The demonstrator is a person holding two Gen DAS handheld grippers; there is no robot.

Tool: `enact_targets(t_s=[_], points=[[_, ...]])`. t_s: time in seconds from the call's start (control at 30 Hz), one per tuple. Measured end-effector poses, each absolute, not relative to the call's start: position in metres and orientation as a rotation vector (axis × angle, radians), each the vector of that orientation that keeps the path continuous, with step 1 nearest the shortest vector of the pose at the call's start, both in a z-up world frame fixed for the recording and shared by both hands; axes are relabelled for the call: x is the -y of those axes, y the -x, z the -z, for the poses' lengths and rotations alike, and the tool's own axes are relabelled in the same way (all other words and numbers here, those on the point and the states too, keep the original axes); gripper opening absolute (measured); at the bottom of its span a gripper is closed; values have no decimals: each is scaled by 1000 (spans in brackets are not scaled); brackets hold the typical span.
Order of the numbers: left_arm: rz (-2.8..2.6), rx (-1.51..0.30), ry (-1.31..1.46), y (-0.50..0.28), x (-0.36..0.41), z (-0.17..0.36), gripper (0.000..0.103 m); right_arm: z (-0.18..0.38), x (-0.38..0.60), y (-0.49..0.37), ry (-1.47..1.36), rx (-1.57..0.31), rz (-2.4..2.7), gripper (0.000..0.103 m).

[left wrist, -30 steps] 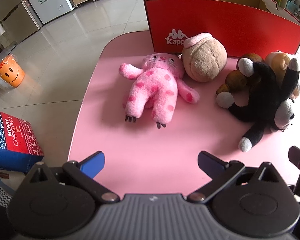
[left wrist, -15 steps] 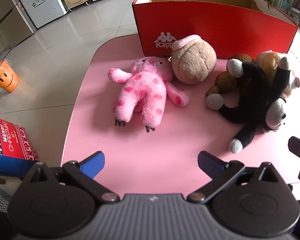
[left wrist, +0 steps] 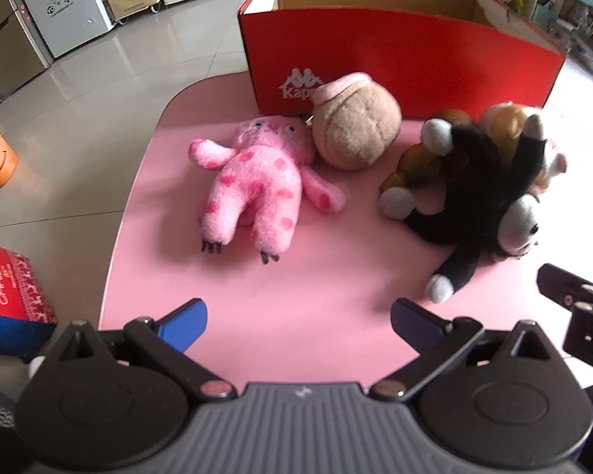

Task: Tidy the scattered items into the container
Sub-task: 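Move the right gripper toward the pink spotted bunny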

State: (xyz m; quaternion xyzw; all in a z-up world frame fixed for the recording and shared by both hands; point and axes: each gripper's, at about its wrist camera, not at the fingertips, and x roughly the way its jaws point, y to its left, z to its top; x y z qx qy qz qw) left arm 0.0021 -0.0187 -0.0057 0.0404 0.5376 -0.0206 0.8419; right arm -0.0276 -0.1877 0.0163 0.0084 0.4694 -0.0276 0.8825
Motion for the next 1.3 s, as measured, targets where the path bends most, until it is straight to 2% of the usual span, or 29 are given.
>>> enact_targets(t_s=[0.03,0.07,0.1,0.17,0.23,0.27,0.37,0.4,0.43,0.5,0.57,0.73,0.77,0.8,0.87,0.93,0.97,1.0,1.07,1.3], points=[[52,-1129,-78,-1,19,5,99,-17,187,28,-13,-974,52,64],[56,-1126,-77,-1,19,5,95,-16,186,28,-12,-972,47,56],[58,-1128,-78,-1,19,5,87,-16,185,28,-9,-975,42,47],[62,-1132,-81,0,20,6,74,-15,184,28,-4,-980,33,39],[68,-1132,-81,0,21,6,56,-15,183,28,-7,-985,22,22],[74,-1126,-78,1,21,6,54,-14,183,28,-9,-989,16,12],[90,-1109,-72,3,21,4,47,-14,182,29,-3,-987,6,9],[91,-1106,-74,3,21,4,35,-14,181,29,2,-983,2,7],[92,-1104,-77,3,21,4,18,-14,180,30,8,-980,-1,7],[100,-1107,-69,3,20,4,8,-15,180,30,15,-973,-8,6],[114,-1105,-57,3,19,5,4,-15,180,31,17,-969,-7,5],[142,-1087,-55,4,20,2,4,-16,186,30,-4,-972,1,5],[145,-1090,-51,4,20,2,4,-16,187,30,-8,-973,3,5],[146,-1095,-44,3,20,2,9,-16,188,30,-12,-971,5,5],[148,-1101,-19,3,18,2,28,-17,191,30,-22,-967,10,6],[138,-1096,8,3,15,1,90,-18,198,30,-57,-963,18,18],[135,-1087,19,3,14,-1,98,-19,203,30,-89,-965,18,29],[132,-1070,26,4,12,-3,100,-19,208,30,-119,-965,21,39],[126,-1048,36,4,10,-7,103,-20,216,30,-168,-961,34,45],[51,-1063,115,-12,-15,-13,103,-31,223,22,-213,-961,7,45]])
